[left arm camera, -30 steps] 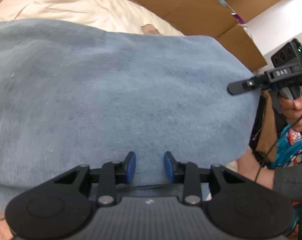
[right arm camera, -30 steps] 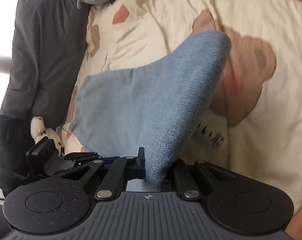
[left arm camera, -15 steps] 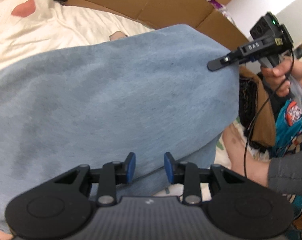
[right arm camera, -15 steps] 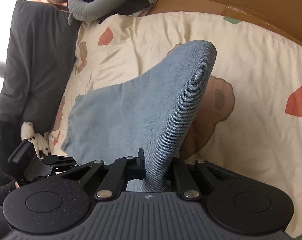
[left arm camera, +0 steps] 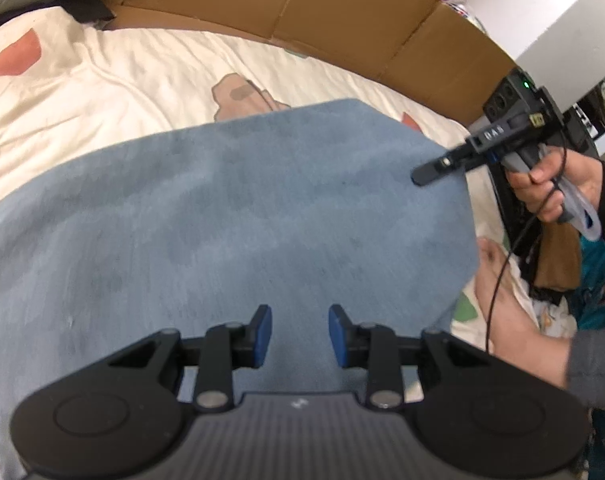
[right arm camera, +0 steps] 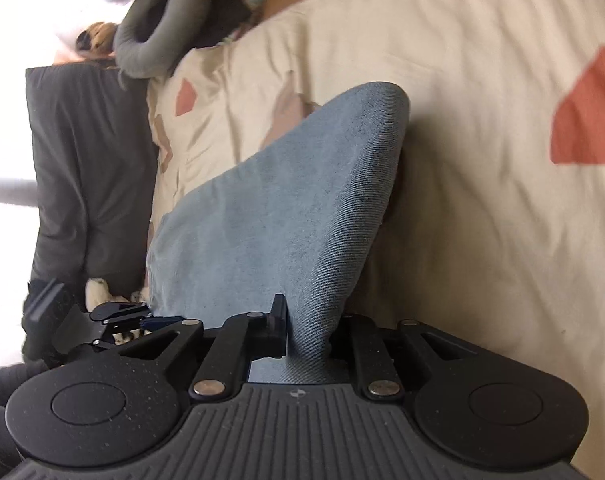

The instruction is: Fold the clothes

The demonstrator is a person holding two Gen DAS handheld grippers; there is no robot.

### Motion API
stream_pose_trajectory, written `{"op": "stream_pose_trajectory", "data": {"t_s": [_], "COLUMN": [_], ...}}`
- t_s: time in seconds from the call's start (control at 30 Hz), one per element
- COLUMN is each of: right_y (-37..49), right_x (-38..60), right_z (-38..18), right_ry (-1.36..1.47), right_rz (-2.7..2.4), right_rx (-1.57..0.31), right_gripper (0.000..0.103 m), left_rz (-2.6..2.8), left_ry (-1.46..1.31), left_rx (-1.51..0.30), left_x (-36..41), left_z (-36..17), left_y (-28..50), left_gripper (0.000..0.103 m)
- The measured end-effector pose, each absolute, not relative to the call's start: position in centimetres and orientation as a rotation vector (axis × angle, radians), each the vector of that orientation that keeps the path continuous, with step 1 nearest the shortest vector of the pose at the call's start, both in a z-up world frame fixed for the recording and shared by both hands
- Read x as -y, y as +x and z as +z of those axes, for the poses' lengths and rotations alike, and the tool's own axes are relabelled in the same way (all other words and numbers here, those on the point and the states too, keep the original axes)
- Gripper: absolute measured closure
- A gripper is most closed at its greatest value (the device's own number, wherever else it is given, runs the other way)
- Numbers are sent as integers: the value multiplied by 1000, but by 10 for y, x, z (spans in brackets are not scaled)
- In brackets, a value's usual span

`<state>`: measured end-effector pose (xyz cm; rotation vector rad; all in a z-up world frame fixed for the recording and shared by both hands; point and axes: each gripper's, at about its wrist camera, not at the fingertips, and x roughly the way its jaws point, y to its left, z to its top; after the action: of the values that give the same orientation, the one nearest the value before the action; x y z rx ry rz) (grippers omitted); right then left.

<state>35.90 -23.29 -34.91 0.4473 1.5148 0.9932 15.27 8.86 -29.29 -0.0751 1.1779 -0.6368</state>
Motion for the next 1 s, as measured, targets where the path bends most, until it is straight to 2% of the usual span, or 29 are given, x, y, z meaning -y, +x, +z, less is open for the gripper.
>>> {"op": "stream_pose_trajectory", "data": {"t_s": [0.03, 0.13, 0.57, 0.83, 1.0], "right_y": [360, 356, 315, 293, 285], "right_x": [234, 239, 281, 305, 306], "right_z": [-352, -359, -393, -380, -397], "right_ry": [456, 482, 540, 697, 750], "right_rz": [998, 1013, 969, 944, 872], "right_rx": [-1524, -1524, -1611, -1586, -1564], "right_gripper": [89, 66, 65, 65, 64], "left_rz": [-632, -614, -599, -572, -577], "left_ry": [-78, -107, -141, -151, -154], "left_rx": [-1169, -1140, -1147, -1190, -1200], "left_x": [-89, -86, -91, -76, -70], "left_z": [-295, -299, -303, -322, -326], "left_y": [157, 169, 171, 175, 172], "left_gripper": [70, 70, 70, 70, 70]}}
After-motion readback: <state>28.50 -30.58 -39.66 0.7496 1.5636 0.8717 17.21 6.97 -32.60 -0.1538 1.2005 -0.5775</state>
